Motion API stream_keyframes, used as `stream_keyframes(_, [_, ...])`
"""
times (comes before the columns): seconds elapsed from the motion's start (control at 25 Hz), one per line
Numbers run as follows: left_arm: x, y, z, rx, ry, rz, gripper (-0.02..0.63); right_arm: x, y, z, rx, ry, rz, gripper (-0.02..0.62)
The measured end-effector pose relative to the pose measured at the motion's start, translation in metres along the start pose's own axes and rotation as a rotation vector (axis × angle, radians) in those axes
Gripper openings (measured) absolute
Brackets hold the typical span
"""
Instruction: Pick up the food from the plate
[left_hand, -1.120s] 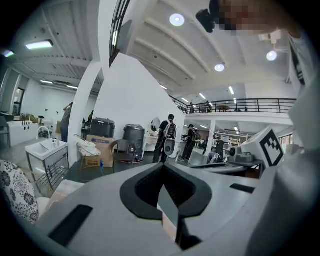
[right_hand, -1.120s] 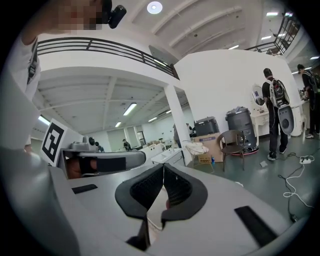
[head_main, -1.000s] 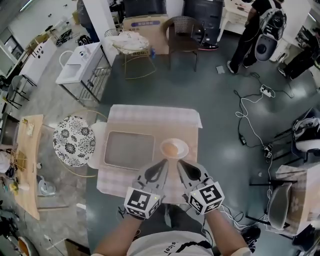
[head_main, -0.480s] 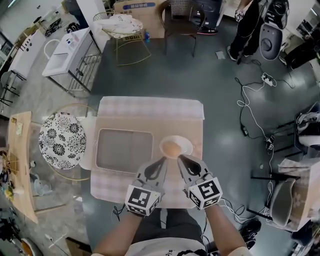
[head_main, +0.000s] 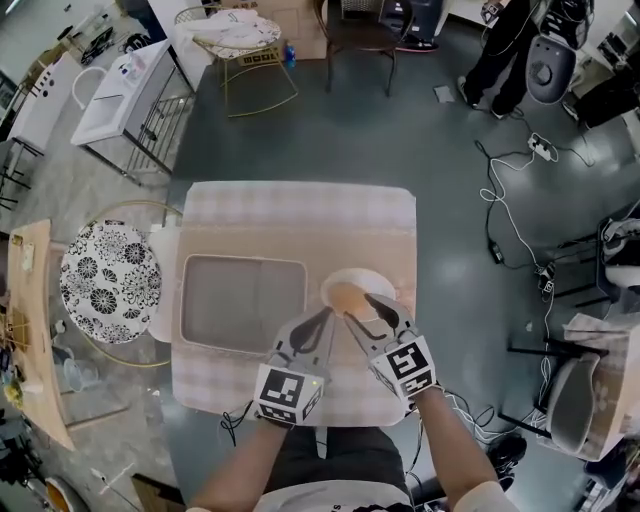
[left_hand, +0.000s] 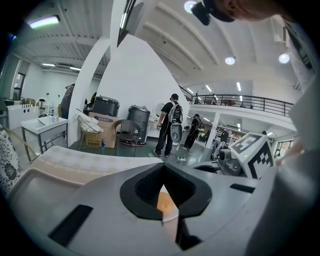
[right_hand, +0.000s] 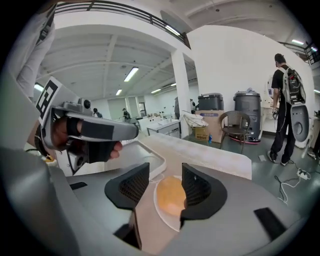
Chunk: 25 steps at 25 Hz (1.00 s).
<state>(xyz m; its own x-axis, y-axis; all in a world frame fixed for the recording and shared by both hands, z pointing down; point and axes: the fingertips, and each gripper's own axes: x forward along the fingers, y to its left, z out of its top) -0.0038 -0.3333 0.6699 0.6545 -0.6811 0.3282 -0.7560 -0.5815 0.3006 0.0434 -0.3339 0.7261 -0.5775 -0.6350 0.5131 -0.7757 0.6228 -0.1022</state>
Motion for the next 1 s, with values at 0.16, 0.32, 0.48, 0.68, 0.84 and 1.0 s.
stream_keyframes(0.16, [0.007,0.007,-0.008,-0.006,0.000,0.008,0.005,0.022,-0.003,-0.026,-0.042,0.115,0.053,0.246])
stream_keyframes(0.32, [0.012,0.011,-0.014,-0.018,0.001,0.013,0.005,0.041,-0.007,-0.050,-0.117,0.217,0.122,0.275])
stream_keyframes(0.48, [0.014,0.015,-0.023,-0.027,0.005,0.020,0.005,0.051,-0.007,-0.066,-0.159,0.284,0.157,0.291])
stream_keyframes(0.68, [0.016,0.020,-0.028,-0.041,0.005,0.027,0.005,0.062,-0.008,-0.078,-0.187,0.353,0.176,0.308])
stream_keyframes(0.84, [0.015,0.022,-0.030,-0.046,0.012,0.034,0.006,0.068,-0.007,-0.083,-0.208,0.409,0.183,0.307])
stream_keyframes(1.0, [0.011,0.019,-0.028,-0.045,0.018,0.036,0.005,0.064,-0.009,-0.082,-0.185,0.420,0.192,0.307])
